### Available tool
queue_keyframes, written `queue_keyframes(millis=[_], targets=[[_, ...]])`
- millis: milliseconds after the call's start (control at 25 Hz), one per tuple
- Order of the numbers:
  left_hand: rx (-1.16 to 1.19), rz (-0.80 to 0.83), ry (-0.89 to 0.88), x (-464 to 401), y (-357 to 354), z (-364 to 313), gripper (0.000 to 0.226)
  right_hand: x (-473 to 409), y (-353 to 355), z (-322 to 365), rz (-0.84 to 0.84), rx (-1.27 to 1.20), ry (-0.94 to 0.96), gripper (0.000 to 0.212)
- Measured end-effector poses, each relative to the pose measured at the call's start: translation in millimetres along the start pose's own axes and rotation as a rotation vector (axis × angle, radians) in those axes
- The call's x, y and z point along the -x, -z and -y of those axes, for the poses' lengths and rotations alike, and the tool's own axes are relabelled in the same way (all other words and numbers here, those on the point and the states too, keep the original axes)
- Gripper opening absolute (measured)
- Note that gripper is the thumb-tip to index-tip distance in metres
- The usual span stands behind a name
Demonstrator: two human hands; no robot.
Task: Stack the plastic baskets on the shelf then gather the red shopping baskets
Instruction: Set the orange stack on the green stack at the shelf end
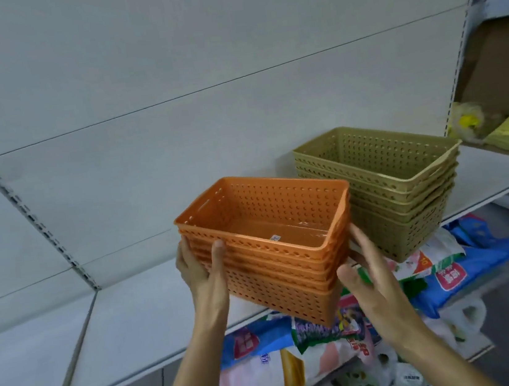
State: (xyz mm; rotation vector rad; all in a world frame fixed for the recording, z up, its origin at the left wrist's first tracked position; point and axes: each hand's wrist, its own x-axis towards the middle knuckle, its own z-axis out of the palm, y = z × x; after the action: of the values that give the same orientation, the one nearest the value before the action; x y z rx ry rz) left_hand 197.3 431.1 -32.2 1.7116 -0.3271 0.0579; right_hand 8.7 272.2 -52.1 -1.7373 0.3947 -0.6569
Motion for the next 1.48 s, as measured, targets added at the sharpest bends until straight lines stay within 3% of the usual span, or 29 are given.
queue_keyframes(millis=[200,360,600,880,1120,1280,1480], targets=[[0.073,0.300,-0.091,-56.5,37.0,25.8,0.085,8.0,-56.6,-1.2,-0.272,0.051,0.059,0.095],[0.125,0.322,-0.119,-68.9,41.9,35.9,0.077,6.2,-78.2,2.3,-0.418,0.031,0.061,0.082],[0.271,0.340,-0.128,-73.0,48.1,27.4,0.073,7.0,-85.6,16.4,-0.502,0.031,0.111,0.080],[0.387,0.351,-0.313,-98.4,46.8,-59.4,0.064,-6.7,-73.6,86.0,-0.627,0.052,0.331,0.073],[0.524,0.465,-0.447,-136.9,-0.4,-152.4,0.065,-48.1,-19.5,154.9,-0.724,0.148,0.571,0.068],[0.567,0.553,-0.435,-161.2,-57.6,-185.8,0.075,-75.2,12.8,167.4,-0.778,0.146,0.611,0.066],[0.553,0.621,-0.417,-178.0,-125.2,-183.9,0.069,-103.0,47.0,141.7,-0.803,0.155,0.569,0.069]])
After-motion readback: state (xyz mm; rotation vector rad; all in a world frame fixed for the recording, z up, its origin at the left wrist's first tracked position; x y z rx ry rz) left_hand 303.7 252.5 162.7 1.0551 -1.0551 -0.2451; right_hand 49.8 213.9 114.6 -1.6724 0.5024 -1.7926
